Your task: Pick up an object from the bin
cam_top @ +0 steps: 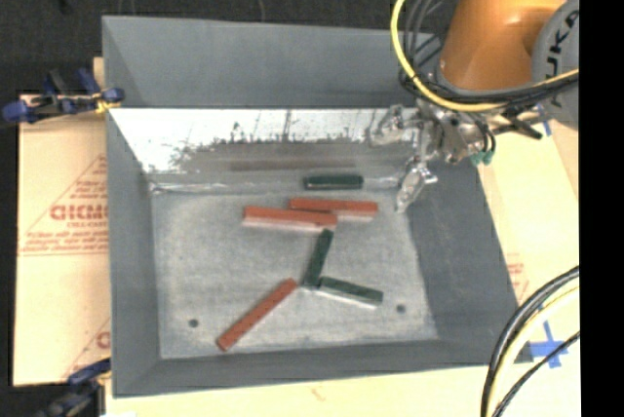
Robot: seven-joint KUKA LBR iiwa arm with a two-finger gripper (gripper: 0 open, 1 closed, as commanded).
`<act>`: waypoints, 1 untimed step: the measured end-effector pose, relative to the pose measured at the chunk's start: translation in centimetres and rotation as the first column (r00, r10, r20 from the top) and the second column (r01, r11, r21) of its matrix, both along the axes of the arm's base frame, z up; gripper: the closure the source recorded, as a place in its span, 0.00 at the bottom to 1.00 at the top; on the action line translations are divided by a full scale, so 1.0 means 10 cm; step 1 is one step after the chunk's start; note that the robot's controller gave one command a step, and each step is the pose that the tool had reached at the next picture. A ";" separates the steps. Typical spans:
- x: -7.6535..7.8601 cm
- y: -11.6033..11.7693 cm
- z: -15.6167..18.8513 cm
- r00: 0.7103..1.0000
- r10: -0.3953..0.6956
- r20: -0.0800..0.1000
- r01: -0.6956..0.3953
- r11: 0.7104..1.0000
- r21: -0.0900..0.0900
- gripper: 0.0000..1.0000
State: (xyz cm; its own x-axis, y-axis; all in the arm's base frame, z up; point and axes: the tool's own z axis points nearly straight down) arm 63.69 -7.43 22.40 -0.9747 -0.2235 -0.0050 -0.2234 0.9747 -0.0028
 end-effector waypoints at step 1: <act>0.00 0.00 0.00 1.000 0.000 0.000 0.000 1.000 0.000 0.00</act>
Offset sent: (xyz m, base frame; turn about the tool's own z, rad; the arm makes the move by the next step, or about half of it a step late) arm -0.0093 0.0117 -0.1102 0.0390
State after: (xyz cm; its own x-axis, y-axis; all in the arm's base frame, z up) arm 63.69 -7.43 22.40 -0.9746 -0.2237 -0.0050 -0.2237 0.9746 -0.0028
